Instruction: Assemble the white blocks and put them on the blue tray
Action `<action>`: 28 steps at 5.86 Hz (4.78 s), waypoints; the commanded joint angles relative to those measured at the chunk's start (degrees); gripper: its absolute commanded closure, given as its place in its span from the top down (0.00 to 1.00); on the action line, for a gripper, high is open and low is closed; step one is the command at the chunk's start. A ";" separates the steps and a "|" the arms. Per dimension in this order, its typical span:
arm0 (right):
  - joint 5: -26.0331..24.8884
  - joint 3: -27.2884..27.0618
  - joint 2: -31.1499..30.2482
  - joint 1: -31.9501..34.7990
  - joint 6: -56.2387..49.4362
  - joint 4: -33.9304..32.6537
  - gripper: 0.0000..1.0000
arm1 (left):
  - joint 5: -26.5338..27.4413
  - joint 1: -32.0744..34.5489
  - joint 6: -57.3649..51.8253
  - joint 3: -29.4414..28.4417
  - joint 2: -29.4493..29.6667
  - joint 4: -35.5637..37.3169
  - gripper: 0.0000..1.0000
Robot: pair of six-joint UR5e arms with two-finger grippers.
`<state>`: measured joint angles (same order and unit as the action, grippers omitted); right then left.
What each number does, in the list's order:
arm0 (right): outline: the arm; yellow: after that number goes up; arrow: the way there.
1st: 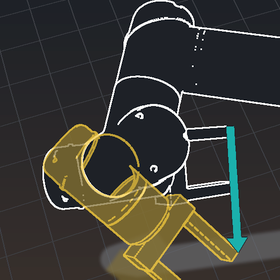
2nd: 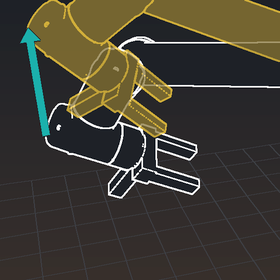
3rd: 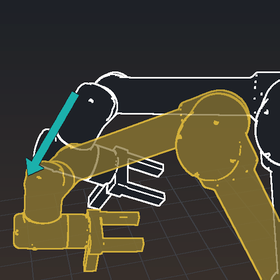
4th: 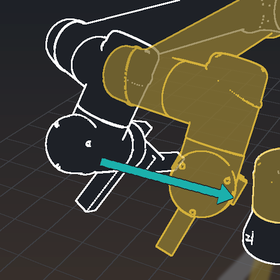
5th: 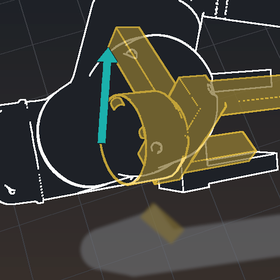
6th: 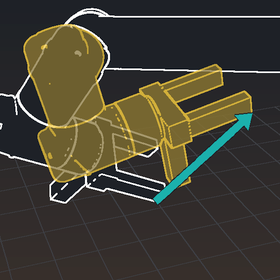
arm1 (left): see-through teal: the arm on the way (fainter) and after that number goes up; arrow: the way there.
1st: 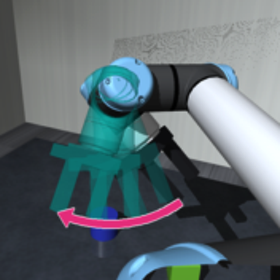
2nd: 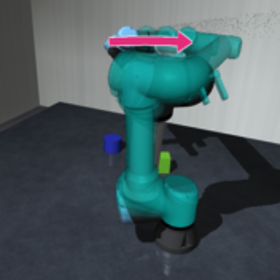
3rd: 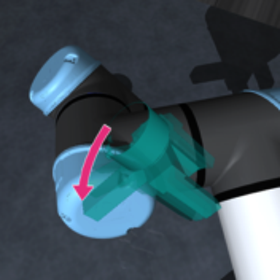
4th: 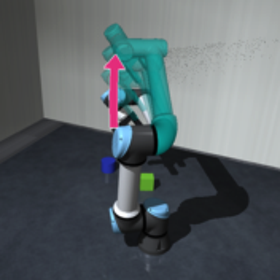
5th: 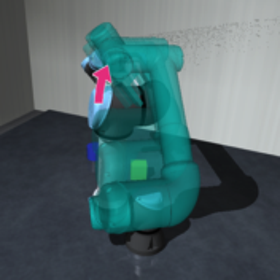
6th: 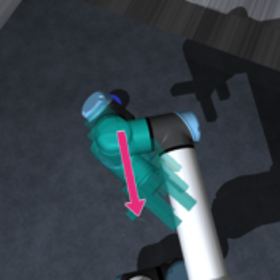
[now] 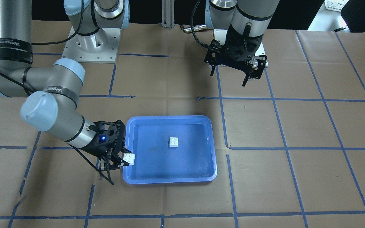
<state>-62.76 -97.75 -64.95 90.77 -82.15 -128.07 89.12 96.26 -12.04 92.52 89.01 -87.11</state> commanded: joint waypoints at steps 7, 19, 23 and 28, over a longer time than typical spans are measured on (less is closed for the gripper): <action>-0.79 -15.71 0.61 8.63 10.08 -24.07 0.20 | -0.26 -9.24 4.65 1.43 -0.33 -1.66 0.99; -0.44 -15.89 2.55 10.48 10.88 -25.30 0.21 | 0.26 -9.42 4.13 3.44 0.99 -1.40 0.99; -0.35 -15.98 2.72 10.48 10.88 -25.21 0.22 | -0.08 -9.07 4.21 2.05 0.64 -1.66 0.99; -0.35 -15.98 3.34 10.66 10.88 -25.21 0.23 | 0.18 -9.07 4.21 2.31 0.90 -1.74 0.99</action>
<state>-63.10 -113.73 -61.63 101.42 -71.28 -153.28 89.29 87.19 -7.82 94.64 89.88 -88.84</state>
